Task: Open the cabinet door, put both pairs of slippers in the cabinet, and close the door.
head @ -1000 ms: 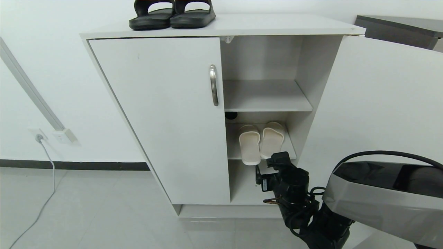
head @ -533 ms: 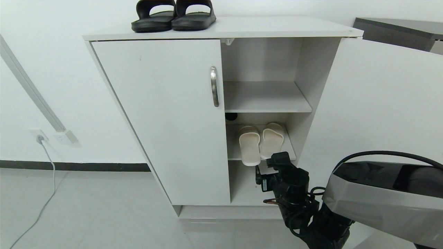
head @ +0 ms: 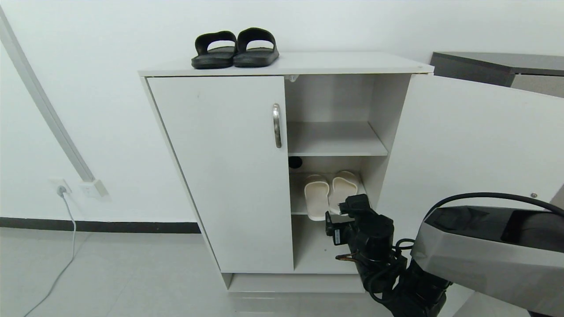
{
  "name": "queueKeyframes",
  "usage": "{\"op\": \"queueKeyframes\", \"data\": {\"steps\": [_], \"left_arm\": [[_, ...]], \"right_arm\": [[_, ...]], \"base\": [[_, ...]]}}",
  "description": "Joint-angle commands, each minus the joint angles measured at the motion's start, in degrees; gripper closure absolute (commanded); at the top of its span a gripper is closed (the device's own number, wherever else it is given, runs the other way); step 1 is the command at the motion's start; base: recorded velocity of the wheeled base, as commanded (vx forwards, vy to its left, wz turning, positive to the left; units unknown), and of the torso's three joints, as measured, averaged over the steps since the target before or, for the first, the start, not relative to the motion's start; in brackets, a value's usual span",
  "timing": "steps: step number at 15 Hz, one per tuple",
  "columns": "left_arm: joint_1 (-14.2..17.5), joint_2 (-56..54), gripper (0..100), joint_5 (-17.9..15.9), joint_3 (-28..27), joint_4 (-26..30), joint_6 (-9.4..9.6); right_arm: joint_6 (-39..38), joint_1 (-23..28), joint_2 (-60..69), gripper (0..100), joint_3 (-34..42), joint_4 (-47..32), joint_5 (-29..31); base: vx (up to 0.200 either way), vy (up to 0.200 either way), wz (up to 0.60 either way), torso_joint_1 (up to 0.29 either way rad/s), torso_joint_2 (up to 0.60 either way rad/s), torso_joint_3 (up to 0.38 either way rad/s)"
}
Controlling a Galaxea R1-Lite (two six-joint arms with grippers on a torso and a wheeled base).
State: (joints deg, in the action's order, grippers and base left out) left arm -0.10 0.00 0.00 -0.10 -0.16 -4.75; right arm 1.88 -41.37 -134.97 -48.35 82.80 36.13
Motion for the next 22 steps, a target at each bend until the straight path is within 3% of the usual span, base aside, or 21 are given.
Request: {"op": "queueKeyframes", "data": {"steps": [1,13,22], "left_arm": [[0.0,0.1,100,0.0,0.0,0.0,0.10],[0.0,0.1,100,0.0,0.0,0.0,0.10],[0.0,0.1,100,0.1,0.0,0.0,0.01]], "right_arm": [[0.1,0.0,0.0,0,0.0,-0.1,0.1],[0.1,0.0,0.2,0,1.0,0.1,0.1],[0.2,0.0,0.2,0,1.7,0.8,0.1]], "base": [[0.000,0.000,0.00,-0.002,0.00,0.105],[0.000,0.000,0.00,0.000,0.00,0.005],[0.000,0.200,0.00,0.001,0.00,0.003]]}}
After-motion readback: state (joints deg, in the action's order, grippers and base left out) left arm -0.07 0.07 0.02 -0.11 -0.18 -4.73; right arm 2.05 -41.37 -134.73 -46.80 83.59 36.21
